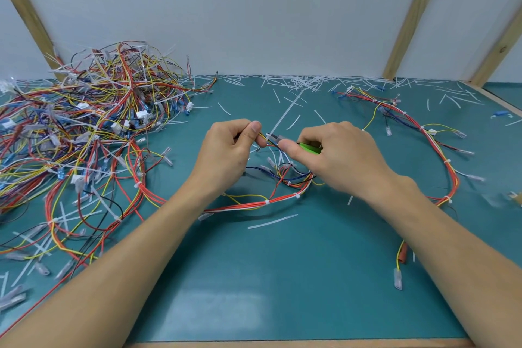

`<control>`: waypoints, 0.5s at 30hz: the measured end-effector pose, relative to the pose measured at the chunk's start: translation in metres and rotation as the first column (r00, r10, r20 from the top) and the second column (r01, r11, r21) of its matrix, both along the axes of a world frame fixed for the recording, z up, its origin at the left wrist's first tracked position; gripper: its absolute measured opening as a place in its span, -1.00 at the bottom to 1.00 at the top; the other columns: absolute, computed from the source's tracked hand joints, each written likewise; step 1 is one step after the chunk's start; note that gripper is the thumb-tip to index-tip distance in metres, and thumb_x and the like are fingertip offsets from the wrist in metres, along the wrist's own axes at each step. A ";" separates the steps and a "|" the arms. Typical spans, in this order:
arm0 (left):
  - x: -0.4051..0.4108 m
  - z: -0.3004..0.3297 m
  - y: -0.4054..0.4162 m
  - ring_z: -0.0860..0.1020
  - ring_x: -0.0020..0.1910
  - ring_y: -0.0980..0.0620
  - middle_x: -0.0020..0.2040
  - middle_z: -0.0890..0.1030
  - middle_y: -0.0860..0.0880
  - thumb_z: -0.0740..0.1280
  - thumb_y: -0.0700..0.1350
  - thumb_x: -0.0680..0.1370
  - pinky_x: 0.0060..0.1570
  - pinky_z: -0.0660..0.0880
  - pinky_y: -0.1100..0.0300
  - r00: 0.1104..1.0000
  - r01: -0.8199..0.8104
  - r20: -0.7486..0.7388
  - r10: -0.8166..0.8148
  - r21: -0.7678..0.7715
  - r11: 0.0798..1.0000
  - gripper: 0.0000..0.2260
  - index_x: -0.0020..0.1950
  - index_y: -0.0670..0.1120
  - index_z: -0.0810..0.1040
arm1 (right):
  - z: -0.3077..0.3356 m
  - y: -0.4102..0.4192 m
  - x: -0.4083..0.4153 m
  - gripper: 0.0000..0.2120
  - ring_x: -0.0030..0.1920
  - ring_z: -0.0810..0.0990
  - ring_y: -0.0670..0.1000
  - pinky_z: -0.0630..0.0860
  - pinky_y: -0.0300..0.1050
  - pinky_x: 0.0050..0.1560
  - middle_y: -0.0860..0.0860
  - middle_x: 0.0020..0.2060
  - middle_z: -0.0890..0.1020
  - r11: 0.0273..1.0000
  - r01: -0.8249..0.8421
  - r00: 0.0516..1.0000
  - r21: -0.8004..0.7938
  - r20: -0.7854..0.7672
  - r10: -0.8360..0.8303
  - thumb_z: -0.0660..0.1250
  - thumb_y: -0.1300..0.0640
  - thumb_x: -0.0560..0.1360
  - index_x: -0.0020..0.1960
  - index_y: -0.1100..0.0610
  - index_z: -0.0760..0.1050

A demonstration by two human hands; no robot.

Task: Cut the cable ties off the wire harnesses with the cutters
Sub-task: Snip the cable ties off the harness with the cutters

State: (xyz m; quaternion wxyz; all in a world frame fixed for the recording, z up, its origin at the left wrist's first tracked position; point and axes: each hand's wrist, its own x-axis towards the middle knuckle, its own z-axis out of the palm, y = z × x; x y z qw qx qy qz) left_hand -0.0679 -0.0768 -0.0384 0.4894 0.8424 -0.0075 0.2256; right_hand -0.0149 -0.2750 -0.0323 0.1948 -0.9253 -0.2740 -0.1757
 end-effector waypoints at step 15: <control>0.000 0.000 0.001 0.14 -0.56 0.11 -0.59 0.16 0.11 0.24 -0.07 0.69 -0.52 0.05 0.30 1.000 -0.010 0.003 0.010 0.006 1.000 -0.66 -0.26 -0.03 0.62 | 0.000 0.000 0.001 -0.38 -0.37 0.44 -0.12 0.29 -0.11 -0.35 -0.04 -0.52 0.45 1.000 -0.001 1.000 0.005 -0.008 0.002 0.15 -0.46 0.53 -0.38 0.05 0.42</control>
